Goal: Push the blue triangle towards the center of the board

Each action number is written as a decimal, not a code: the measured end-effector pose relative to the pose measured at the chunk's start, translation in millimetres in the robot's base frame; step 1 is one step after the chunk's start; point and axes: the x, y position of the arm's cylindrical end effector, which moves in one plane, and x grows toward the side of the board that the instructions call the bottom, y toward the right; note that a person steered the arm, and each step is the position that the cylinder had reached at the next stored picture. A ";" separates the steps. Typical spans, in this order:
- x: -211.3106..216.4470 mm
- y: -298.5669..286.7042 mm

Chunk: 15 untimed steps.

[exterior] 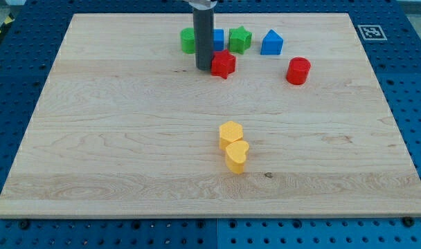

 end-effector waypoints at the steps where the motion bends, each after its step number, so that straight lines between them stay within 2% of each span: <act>1: -2.2 38.3; 3: -2.1 157.5; 4: -2.7 169.1; 6: -39.2 165.3; 8: -75.5 188.9; 10: -70.7 162.2; 12: -41.8 122.3; 15: -50.6 83.1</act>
